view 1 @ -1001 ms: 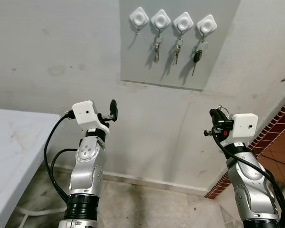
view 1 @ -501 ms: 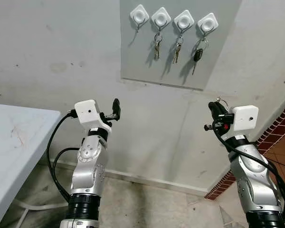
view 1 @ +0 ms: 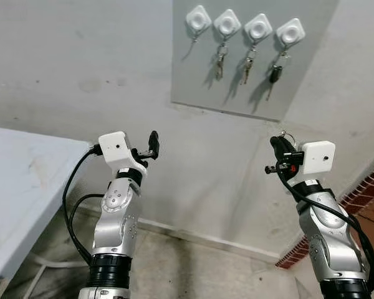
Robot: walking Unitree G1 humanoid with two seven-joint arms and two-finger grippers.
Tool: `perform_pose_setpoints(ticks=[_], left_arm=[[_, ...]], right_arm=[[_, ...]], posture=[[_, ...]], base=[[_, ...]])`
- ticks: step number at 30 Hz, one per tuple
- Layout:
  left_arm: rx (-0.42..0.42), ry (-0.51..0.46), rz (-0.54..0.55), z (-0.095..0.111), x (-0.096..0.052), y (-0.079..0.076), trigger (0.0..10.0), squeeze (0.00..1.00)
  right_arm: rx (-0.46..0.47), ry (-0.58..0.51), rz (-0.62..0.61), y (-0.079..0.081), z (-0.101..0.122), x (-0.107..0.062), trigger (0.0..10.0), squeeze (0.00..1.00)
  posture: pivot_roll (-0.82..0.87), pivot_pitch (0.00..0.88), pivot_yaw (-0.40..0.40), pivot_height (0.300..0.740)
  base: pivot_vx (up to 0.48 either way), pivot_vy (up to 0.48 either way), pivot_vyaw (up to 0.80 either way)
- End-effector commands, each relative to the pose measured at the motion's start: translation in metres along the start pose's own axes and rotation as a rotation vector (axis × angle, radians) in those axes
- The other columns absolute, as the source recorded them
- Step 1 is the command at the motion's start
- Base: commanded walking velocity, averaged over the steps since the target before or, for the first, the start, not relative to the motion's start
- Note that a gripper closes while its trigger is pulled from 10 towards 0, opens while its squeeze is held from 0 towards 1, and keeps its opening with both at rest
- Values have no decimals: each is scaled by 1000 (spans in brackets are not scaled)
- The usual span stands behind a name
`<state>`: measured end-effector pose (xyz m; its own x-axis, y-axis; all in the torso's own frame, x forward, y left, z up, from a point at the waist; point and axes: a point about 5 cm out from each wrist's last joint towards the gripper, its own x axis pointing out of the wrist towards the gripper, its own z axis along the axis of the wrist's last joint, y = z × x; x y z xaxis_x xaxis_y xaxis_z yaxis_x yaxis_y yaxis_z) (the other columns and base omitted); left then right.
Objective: Hang keys on a hook
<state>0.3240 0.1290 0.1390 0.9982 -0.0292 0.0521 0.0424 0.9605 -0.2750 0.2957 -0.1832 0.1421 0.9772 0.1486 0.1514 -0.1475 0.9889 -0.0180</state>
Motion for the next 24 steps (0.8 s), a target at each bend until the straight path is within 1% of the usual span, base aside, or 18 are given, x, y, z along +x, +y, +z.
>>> perform_pose_setpoints(ticks=[1, 24], left_arm=[[3, -17, -14, 7, 2, -3, 10000, 0], [-1, -11, -16, 6, 2, -3, 10000, 0]], right_arm=[[5, -12, -8, -1, 2, 0, 10000, 0], [13, -9, -7, 0, 1, -1, 10000, 0]], posture=[[-36, 0, -61, 740], [-35, 0, -61, 740]], base=[[0, 296, 0], [0, 319, 0]])
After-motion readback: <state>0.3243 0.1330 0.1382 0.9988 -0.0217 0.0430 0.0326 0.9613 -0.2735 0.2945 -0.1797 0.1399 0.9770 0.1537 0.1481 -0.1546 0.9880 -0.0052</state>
